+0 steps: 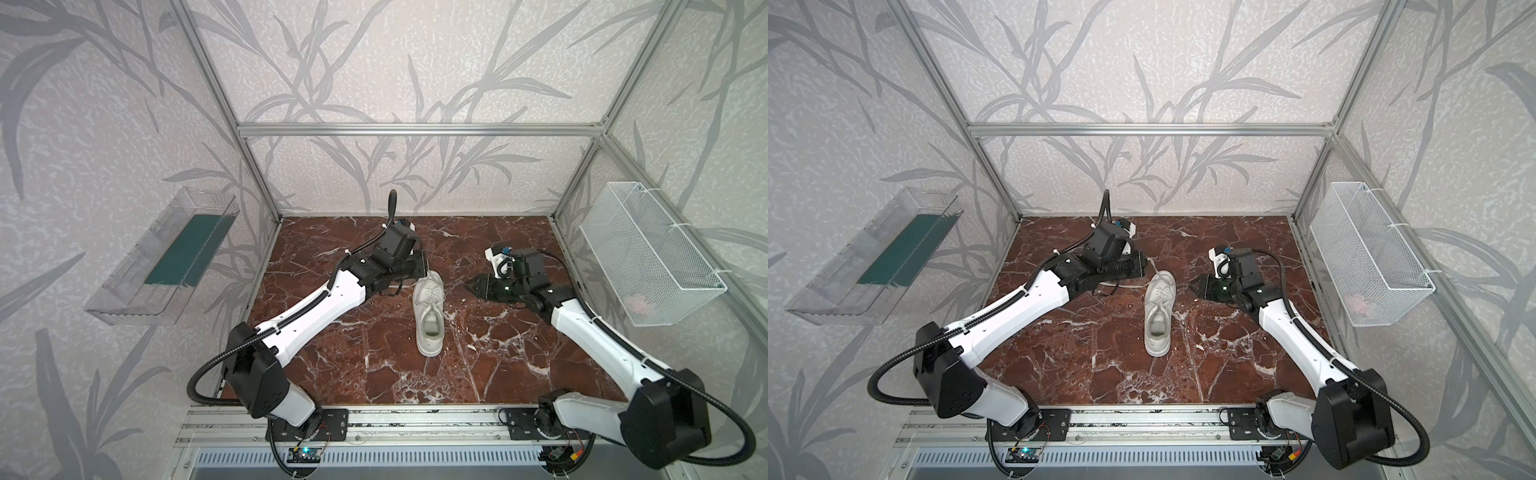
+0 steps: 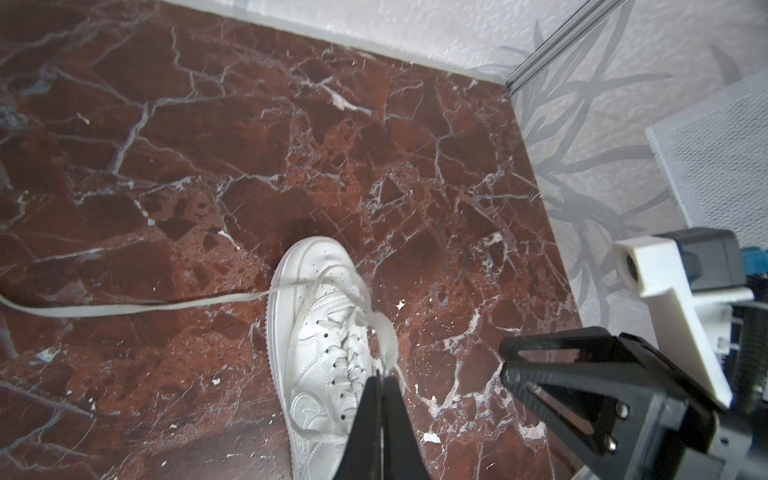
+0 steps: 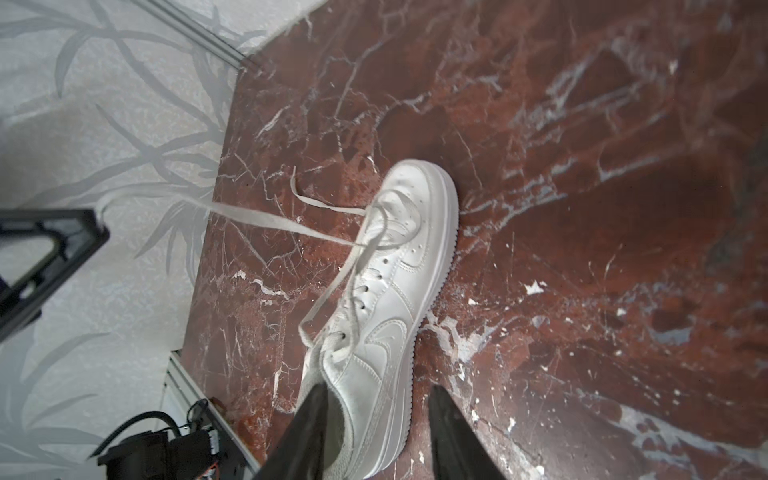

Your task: Tie the shoes

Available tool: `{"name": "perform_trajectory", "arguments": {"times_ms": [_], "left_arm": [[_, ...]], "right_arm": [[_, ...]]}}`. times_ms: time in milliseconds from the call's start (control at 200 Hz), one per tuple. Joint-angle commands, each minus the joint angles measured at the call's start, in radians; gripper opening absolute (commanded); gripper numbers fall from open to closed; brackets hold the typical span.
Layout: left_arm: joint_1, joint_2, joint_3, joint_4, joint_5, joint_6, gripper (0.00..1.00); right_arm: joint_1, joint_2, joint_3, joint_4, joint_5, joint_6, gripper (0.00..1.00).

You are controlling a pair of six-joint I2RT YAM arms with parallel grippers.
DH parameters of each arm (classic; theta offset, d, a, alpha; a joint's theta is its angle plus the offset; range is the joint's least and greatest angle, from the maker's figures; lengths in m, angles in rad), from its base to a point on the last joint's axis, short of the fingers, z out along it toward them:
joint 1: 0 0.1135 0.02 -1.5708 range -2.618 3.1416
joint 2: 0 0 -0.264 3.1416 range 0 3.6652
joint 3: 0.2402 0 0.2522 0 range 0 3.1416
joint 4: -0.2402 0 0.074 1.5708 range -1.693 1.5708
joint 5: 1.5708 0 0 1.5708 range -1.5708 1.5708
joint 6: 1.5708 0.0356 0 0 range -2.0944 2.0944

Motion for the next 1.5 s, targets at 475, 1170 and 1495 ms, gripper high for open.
{"name": "perform_trajectory", "arguments": {"times_ms": [475, 1170, 1495], "left_arm": [[0.008, -0.001, 0.083, -0.052, -0.015, 0.022, 0.0], [0.016, -0.036, 0.029, -0.044, -0.017, 0.011, 0.0], [0.016, -0.044, 0.019, -0.043, -0.019, 0.005, 0.0]], "right_arm": [[0.183, 0.269, 0.293, 0.097, 0.048, -0.278, 0.47], [0.218, 0.439, 0.403, 0.052, 0.162, -0.194, 0.26], [0.23, 0.458, 0.42, 0.067, 0.134, -0.212, 0.32]]}}
